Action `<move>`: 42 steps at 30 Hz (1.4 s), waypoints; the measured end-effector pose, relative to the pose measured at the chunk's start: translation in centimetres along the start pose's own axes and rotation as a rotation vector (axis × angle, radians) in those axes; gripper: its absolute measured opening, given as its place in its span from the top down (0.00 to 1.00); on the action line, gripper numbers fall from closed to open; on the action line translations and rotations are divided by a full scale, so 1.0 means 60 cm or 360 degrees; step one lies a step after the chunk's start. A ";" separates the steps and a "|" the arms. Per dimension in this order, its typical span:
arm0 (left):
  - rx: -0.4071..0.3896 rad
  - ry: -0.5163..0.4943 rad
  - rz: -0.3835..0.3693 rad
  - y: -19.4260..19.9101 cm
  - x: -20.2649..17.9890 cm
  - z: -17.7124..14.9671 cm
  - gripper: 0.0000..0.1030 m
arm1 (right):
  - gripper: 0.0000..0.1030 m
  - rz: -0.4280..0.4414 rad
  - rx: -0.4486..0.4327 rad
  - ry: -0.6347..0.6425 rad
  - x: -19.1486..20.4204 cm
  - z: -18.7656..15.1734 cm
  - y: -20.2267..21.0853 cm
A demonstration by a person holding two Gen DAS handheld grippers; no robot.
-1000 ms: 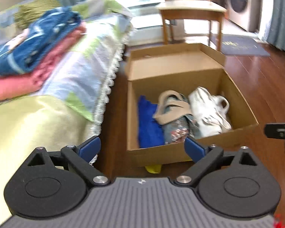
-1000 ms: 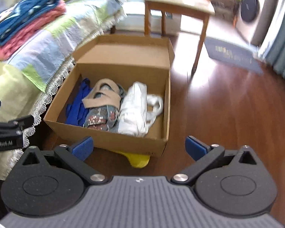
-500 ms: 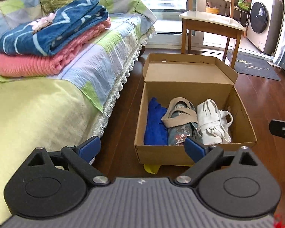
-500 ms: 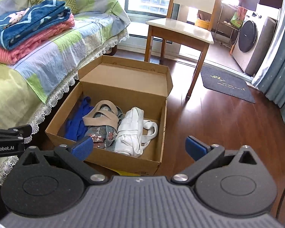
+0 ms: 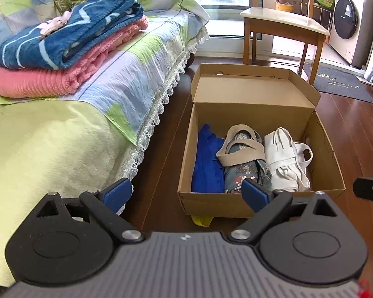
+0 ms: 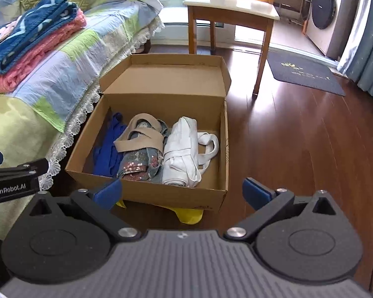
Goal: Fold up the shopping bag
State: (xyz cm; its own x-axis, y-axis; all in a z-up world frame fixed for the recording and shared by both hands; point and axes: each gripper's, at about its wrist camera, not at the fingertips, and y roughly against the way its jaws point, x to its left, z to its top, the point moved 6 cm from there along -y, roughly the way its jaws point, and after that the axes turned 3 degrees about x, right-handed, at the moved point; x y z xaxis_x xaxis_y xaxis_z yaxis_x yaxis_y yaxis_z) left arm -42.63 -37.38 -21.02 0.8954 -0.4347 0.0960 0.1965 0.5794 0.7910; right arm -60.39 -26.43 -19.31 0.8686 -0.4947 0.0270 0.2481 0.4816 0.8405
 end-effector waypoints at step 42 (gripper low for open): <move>0.0178 -0.0054 -0.0082 -0.060 -0.006 -0.017 0.07 | 0.01 -0.0102 0.0290 -0.0108 0.010 -0.059 -0.116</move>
State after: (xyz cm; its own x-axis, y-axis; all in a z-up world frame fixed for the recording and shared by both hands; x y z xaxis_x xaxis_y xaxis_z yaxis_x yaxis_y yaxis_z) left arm -43.25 -38.57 -24.52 0.8709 -0.4861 0.0725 0.1942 0.4759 0.8578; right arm -60.07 -27.50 -27.04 0.8213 -0.5705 0.0015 0.2148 0.3116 0.9256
